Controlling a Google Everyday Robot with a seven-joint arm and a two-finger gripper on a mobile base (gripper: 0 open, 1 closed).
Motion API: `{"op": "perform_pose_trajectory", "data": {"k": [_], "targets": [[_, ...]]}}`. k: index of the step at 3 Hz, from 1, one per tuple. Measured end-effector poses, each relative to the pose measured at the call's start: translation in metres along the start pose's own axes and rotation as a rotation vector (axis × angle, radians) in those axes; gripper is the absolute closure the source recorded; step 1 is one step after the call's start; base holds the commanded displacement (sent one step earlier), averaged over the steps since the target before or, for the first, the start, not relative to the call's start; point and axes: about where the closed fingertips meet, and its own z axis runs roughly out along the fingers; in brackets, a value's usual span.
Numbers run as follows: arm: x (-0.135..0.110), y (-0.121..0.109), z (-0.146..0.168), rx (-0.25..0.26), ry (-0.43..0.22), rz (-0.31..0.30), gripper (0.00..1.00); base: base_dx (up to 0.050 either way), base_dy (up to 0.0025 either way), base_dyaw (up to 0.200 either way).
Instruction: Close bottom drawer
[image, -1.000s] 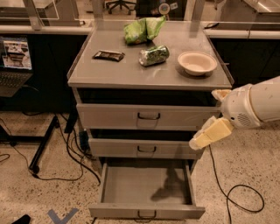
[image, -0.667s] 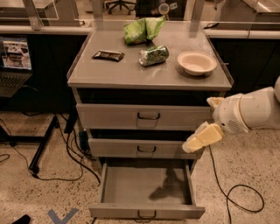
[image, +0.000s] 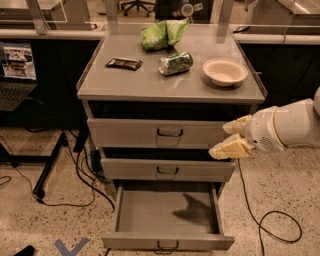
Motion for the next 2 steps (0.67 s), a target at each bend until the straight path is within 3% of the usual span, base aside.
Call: {"op": "perform_pose_trajectory", "data": {"k": [2], "targets": [[0.0,0.0,0.0,0.0,0.0,0.0,0.88,0.0,0.0,0.0]]}}
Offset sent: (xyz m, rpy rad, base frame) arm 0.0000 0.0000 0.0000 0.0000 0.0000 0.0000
